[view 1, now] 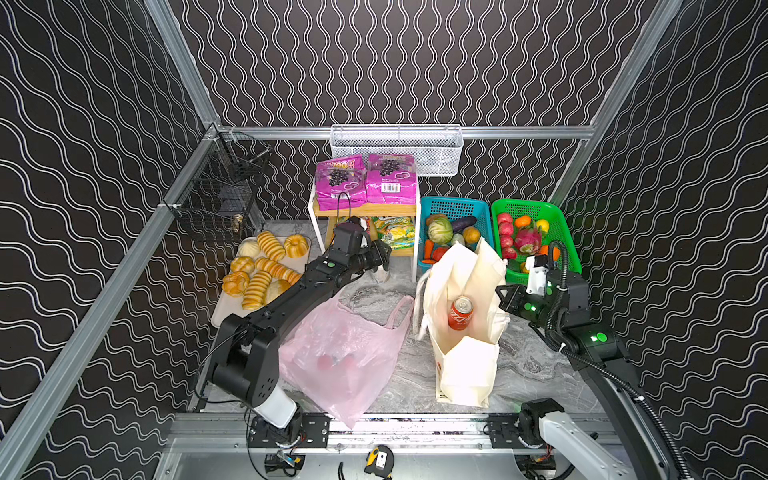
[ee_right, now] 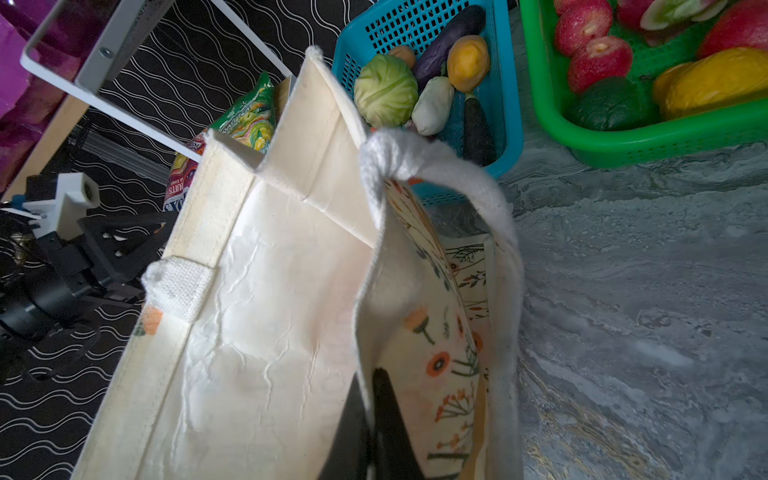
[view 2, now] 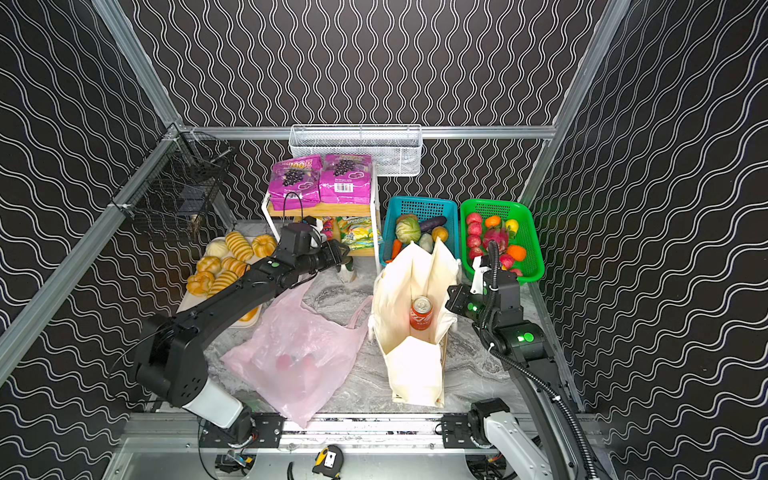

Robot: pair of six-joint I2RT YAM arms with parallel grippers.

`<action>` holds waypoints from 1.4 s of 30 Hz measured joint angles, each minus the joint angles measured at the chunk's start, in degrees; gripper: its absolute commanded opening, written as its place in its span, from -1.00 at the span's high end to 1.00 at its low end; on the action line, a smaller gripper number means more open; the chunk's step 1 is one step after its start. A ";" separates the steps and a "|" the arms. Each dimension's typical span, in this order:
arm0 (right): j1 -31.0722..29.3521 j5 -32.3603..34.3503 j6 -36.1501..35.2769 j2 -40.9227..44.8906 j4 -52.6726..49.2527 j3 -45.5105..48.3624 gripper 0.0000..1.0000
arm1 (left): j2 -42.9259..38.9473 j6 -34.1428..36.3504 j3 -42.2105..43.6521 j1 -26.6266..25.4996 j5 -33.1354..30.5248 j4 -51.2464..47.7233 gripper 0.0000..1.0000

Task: Place the mixed food into the grocery bags and tie them
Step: 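Withdraw the left gripper from the tote toward the wooden shelf, then grasp the green snack bag on the shelf with the left gripper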

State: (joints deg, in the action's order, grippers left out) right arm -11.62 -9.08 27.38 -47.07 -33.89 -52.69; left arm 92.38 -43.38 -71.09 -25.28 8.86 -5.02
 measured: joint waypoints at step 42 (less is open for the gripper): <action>0.00 0.42 -1.31 0.24 -1.66 -0.92 0.95 | 10.12 -13.92 5.18 0.94 -1.18 26.73 0.68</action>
State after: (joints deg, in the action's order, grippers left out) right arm -11.62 -8.67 26.06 -46.83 -35.55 -53.60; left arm 102.50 -57.30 -65.91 -24.34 7.68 21.71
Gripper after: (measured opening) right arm 0.040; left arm 0.212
